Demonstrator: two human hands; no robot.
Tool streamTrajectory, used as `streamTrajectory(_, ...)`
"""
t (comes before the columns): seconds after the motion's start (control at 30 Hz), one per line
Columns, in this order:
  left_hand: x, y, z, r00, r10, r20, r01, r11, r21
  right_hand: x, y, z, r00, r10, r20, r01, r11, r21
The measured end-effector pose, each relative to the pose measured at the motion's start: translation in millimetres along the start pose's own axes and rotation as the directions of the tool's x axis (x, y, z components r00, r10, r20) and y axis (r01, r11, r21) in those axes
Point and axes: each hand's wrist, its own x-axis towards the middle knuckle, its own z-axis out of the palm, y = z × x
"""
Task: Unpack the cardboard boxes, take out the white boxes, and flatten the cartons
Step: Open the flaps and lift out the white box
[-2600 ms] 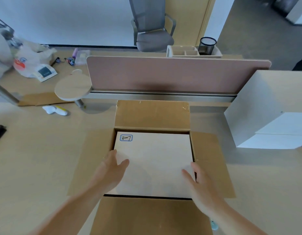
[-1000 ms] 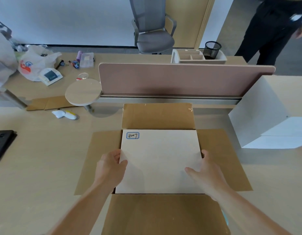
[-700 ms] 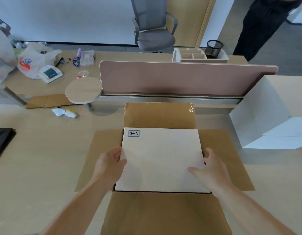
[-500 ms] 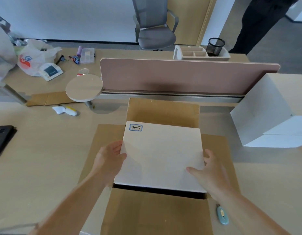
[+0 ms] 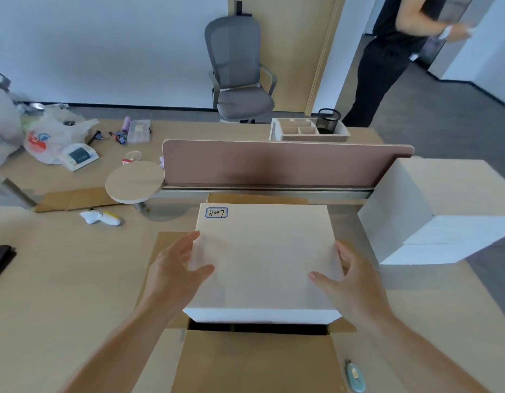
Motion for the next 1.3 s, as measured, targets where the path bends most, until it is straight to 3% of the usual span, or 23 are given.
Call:
streamTrajectory(0.3,-17,54,10,0.994,0.103,0.047,-0.101,0.994,-0.035,-6,-31,-63,0.988,-0.109,-0.107,0.11,0.994,0.003)
streamTrajectory(0.6,-29,133,44,0.969,0.242,0.057,-0.244,0.969,0.034,12,2,-121,0.994,-0.052,-0.099,0.068,0.985,0.16)
streamTrajectory(0.93,-75,244,158,0.941,0.335,-0.054,-0.327,0.937,0.121,70,54,-267,0.979,-0.142,-0.149,0.165,0.974,0.155)
streamTrajectory(1.3,-58,321,276,0.936,0.349,-0.033,-0.348,0.937,0.037,153,89,-380,0.967,-0.183,-0.176,0.207,0.969,0.133)
